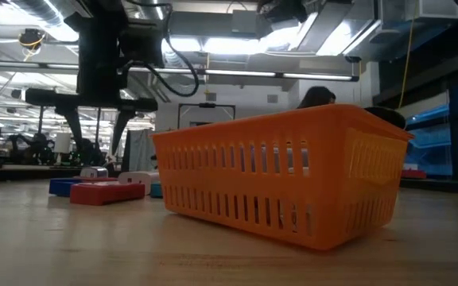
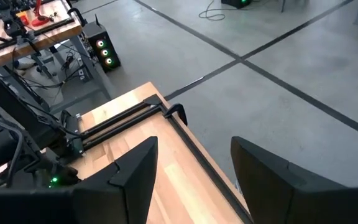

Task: Pick & Place Office items
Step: Put the violet charger adapter into the orange bin

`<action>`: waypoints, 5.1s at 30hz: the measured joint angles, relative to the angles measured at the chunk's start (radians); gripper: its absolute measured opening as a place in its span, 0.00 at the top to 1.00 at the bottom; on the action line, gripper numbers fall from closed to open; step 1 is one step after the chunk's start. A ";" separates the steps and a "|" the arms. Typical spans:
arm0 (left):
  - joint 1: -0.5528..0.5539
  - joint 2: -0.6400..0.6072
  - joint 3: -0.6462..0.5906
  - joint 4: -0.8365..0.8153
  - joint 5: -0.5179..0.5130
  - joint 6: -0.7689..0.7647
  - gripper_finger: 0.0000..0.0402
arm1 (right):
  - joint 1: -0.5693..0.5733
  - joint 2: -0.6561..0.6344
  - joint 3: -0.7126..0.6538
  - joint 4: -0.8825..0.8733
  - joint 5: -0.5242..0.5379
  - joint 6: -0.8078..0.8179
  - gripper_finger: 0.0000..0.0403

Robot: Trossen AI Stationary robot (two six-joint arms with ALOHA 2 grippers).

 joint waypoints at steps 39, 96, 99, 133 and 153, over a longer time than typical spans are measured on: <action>-0.143 0.110 -0.117 0.157 0.014 -0.194 0.47 | 0.054 0.024 0.000 0.025 0.047 -0.047 0.48; 0.399 0.057 0.130 -0.070 0.013 -0.944 0.37 | 0.056 0.024 0.000 -0.007 -0.037 -0.051 0.48; 0.433 0.044 0.130 -0.130 0.018 -0.957 0.32 | 0.054 0.024 0.000 -0.010 -0.064 -0.061 0.48; 0.680 -0.130 -0.134 -0.279 0.146 -1.273 0.31 | 0.003 0.024 0.000 -0.073 -0.214 -0.106 0.48; 0.847 -0.187 -0.148 -0.183 0.165 -1.273 0.35 | 0.003 0.024 0.000 -0.031 -0.208 -0.045 0.48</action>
